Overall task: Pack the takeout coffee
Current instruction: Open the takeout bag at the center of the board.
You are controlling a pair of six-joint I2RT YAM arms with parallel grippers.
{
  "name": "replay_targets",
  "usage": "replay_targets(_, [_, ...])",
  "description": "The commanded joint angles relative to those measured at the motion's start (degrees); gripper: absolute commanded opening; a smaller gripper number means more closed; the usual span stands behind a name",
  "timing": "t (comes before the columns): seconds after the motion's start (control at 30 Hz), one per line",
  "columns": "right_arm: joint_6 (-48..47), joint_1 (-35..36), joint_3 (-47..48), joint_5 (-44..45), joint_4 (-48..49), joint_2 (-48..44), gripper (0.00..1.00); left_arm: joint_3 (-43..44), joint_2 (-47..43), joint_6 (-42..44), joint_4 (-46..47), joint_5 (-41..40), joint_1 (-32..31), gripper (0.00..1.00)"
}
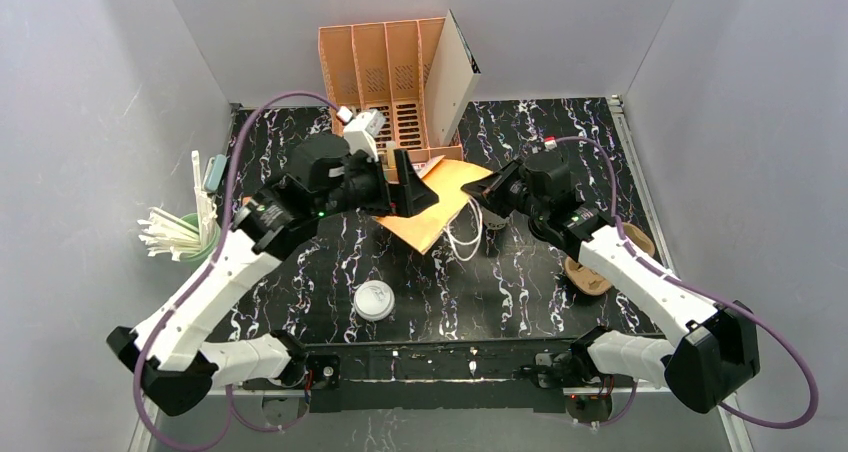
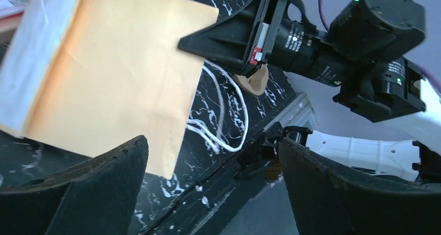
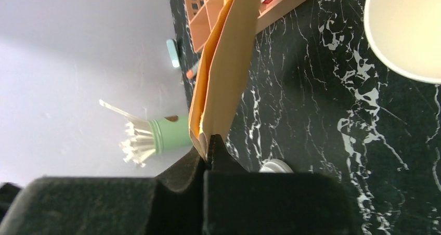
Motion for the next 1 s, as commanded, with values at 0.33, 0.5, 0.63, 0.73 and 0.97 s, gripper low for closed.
replay_targets(0.33, [-27.56, 0.20, 1.68, -17.42, -9.24, -1.78, 0.01, -6.99, 1.87, 19.10, -6.52, -12.61, 0.18, 0.82])
replay_targets(0.5, [-29.77, 0.19, 1.72, -17.10, -12.29, -2.55, 0.01, -15.58, 3.16, 18.17, 3.48, -9.87, 0.18, 0.81])
replay_targets(0.63, [-30.16, 0.19, 2.26, -17.02, -12.78, -2.14, 0.01, -18.61, 6.96, 16.90, 7.47, -11.62, 0.17, 0.78])
replay_targets(0.73, [-30.40, 0.19, 2.43, -17.06, -12.79, -1.78, 0.01, -19.88, 9.67, 16.86, 9.68, -12.96, 0.16, 0.78])
replay_targets(0.97, [-30.77, 0.19, 2.90, -16.78, -13.04, -1.32, 0.01, -19.78, 13.67, 17.61, 7.97, -21.00, 0.19, 0.70])
